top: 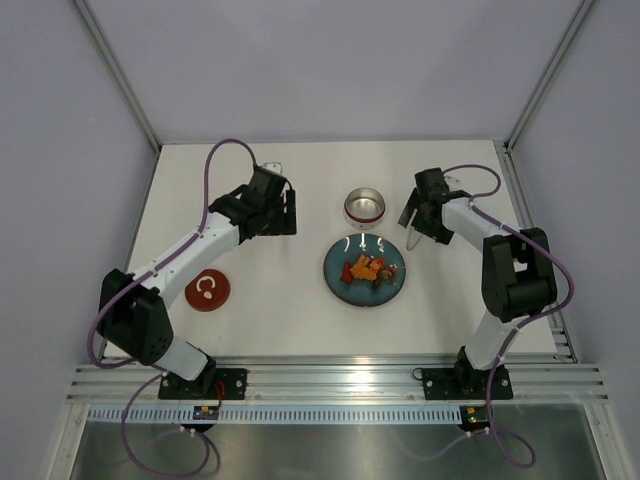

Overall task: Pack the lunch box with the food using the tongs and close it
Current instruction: Pick up the clamp at the center of the board, then pick up the fake food from the plate.

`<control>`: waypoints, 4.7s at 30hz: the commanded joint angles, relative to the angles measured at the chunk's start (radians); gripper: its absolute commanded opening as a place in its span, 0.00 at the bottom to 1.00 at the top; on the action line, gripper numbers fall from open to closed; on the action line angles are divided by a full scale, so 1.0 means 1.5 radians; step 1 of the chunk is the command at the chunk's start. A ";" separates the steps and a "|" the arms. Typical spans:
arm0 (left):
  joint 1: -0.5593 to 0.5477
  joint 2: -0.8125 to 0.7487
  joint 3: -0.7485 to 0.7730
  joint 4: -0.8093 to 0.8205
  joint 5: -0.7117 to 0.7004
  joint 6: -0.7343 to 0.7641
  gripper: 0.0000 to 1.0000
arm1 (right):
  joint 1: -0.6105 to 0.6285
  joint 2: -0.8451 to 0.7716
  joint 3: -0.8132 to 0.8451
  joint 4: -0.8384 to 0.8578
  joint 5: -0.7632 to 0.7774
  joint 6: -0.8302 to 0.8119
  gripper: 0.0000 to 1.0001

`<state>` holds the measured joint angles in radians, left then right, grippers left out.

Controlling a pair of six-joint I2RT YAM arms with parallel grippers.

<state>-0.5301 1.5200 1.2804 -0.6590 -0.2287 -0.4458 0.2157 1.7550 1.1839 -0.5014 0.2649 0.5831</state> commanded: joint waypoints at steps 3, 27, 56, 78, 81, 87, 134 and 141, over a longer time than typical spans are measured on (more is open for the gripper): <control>0.000 -0.106 -0.052 0.026 -0.015 -0.009 0.75 | 0.001 0.053 0.046 0.041 -0.014 -0.017 0.91; 0.002 -0.164 -0.070 0.002 -0.038 0.000 0.83 | 0.001 0.131 0.050 0.107 -0.014 -0.029 0.59; 0.001 -0.157 -0.069 0.004 -0.023 -0.011 0.83 | 0.019 0.103 0.026 0.086 -0.029 -0.157 0.70; 0.001 -0.159 -0.066 -0.002 -0.019 -0.005 0.84 | 0.018 0.132 0.051 0.081 -0.053 -0.146 0.32; 0.001 -0.157 -0.061 -0.007 -0.020 -0.004 0.83 | 0.018 0.117 0.068 0.042 -0.057 -0.152 0.13; 0.001 -0.154 -0.050 -0.006 -0.020 -0.001 0.84 | 0.017 0.005 0.070 -0.043 -0.090 -0.143 0.09; 0.003 -0.137 -0.059 0.014 0.001 -0.001 0.84 | 0.154 -0.406 -0.090 -0.387 -0.343 -0.041 0.25; 0.003 -0.137 -0.052 0.015 -0.011 -0.008 0.84 | 0.179 -0.357 -0.078 -0.368 -0.330 -0.047 0.29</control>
<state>-0.5304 1.3117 1.1702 -0.6819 -0.2401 -0.4454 0.4702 1.1980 1.0412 -1.0882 -0.2150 0.5098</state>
